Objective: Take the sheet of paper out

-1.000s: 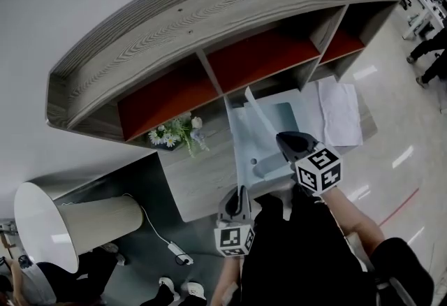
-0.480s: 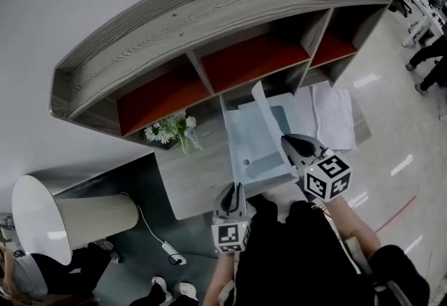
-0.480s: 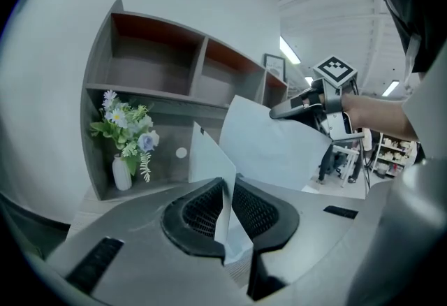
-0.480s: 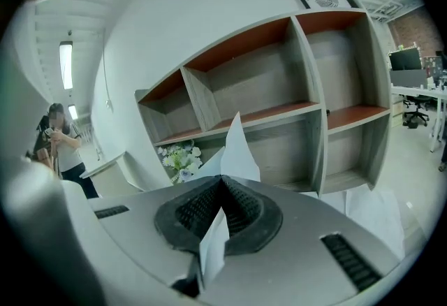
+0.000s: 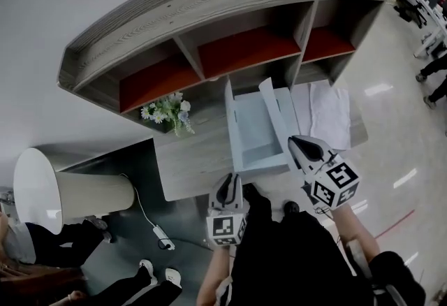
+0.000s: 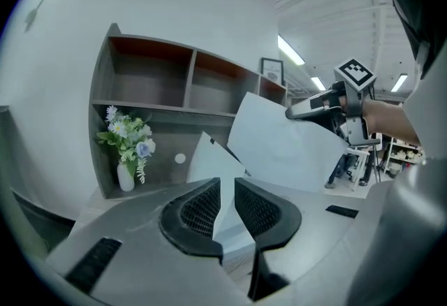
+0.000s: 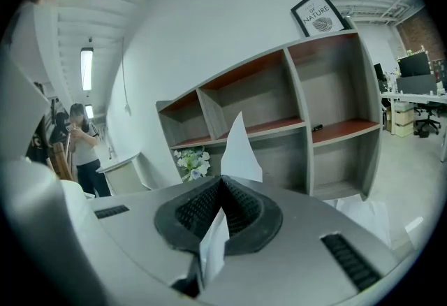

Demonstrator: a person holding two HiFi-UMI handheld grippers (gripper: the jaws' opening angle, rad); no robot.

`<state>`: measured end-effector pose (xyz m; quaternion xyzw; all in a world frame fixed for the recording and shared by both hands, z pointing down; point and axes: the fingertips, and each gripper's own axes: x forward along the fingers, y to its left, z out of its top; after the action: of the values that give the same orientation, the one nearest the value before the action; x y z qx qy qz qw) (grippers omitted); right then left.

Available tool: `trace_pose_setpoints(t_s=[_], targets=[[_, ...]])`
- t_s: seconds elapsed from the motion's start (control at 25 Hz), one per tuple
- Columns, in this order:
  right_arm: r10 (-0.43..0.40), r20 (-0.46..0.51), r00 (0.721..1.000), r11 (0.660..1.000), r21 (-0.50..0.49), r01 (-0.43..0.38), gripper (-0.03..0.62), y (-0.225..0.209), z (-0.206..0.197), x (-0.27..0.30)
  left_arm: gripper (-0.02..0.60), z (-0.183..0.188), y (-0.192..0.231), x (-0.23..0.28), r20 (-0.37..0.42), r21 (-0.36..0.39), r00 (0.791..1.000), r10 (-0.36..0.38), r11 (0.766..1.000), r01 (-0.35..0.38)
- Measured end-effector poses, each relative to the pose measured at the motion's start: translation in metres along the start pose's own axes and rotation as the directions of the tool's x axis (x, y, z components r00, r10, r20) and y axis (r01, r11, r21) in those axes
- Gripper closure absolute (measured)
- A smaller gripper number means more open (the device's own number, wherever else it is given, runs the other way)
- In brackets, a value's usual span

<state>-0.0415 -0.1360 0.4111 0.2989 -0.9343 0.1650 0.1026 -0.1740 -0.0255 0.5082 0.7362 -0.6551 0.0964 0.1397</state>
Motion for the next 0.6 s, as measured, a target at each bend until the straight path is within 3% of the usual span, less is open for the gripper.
trace_pose_setpoints(t_s=[0.24,0.6], targets=[[0.047,0.04,0.998,0.999,-0.029,-0.046,0.58,0.0,0.003,-0.048,0.522,0.007,-0.03,-0.02,0.027,-0.017,0.998,0.06,0.998,-0.059],[0.102,0.093,0.99,0.993,-0.064,-0.097,0.582,0.003,0.003,-0.118,0.54,0.024,-0.078,-0.05,0.085,-0.056,0.992,0.092,0.995,-0.087]])
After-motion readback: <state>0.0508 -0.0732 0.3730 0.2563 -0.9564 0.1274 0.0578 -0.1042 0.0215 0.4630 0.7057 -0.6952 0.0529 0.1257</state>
